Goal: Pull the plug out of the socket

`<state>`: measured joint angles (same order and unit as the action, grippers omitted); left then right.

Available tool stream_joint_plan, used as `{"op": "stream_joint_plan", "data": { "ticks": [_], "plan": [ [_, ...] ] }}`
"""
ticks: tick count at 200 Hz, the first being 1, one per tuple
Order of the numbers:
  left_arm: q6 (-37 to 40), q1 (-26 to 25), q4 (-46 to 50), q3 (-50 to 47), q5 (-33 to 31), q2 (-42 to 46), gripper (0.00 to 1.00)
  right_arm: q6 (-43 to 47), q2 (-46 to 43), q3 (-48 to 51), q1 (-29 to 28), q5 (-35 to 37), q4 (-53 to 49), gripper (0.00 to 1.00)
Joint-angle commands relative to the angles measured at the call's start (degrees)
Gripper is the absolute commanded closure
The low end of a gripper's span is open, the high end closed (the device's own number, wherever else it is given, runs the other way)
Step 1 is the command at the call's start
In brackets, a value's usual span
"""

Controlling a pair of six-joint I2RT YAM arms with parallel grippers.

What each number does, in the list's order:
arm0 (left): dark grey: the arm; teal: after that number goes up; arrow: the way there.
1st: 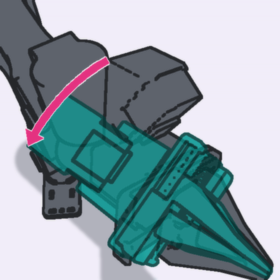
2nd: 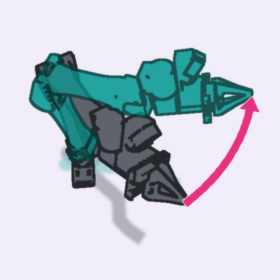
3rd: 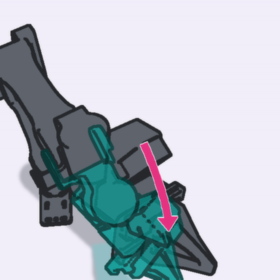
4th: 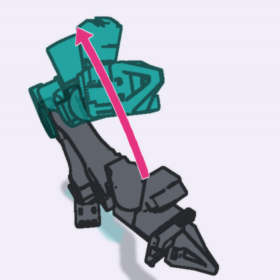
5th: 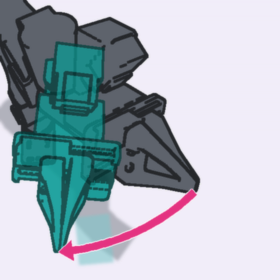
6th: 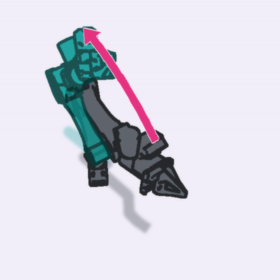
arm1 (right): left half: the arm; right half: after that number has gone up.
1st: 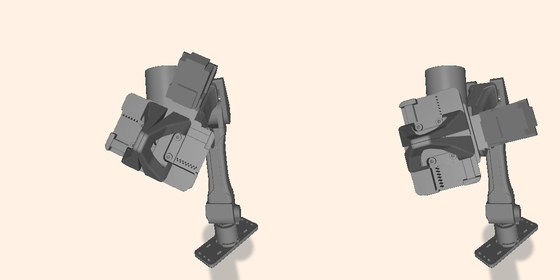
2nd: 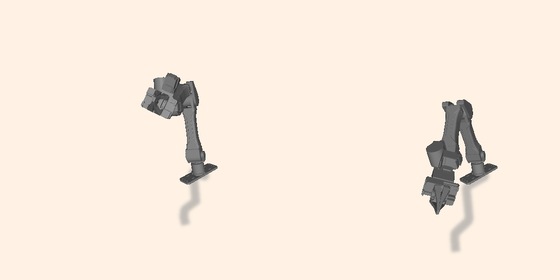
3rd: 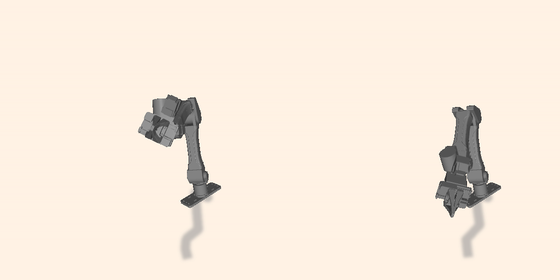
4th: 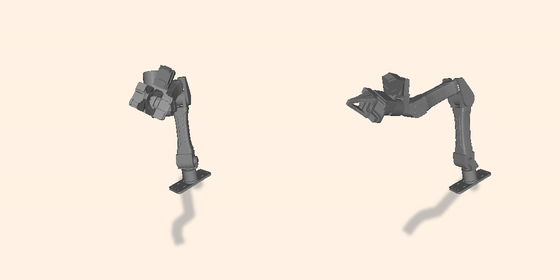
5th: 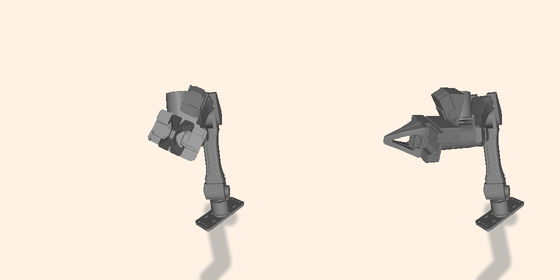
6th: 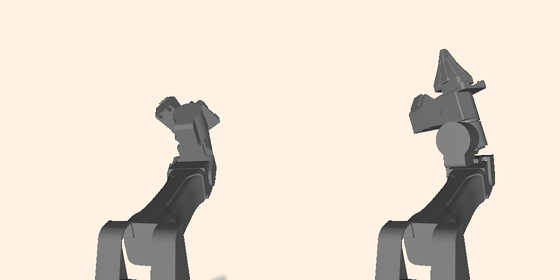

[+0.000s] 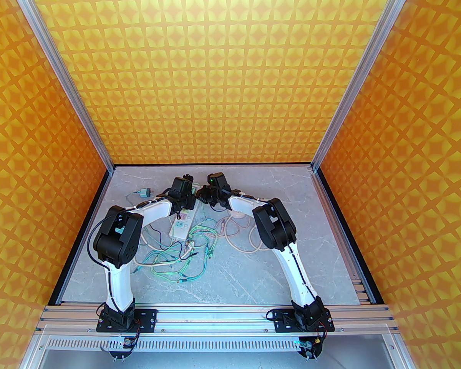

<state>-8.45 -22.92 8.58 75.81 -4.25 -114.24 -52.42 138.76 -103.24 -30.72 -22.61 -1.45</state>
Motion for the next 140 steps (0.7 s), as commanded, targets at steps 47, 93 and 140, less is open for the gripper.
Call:
{"op": "stream_joint_plan", "data": {
  "ticks": [47,93,140],
  "plan": [
    [-3.02,1.06,3.58,1.95,6.50,4.28,0.79,3.19,2.97,0.17,-0.13,6.98,-13.99,1.00],
    [1.41,-1.44,4.54,1.69,1.65,3.58,0.82,4.24,2.77,-1.29,-0.13,7.84,-16.20,1.00],
    [5.46,-4.41,3.41,0.75,-5.31,4.03,0.85,4.62,2.65,-1.37,-0.39,8.59,-17.00,1.00]
  ]
}}
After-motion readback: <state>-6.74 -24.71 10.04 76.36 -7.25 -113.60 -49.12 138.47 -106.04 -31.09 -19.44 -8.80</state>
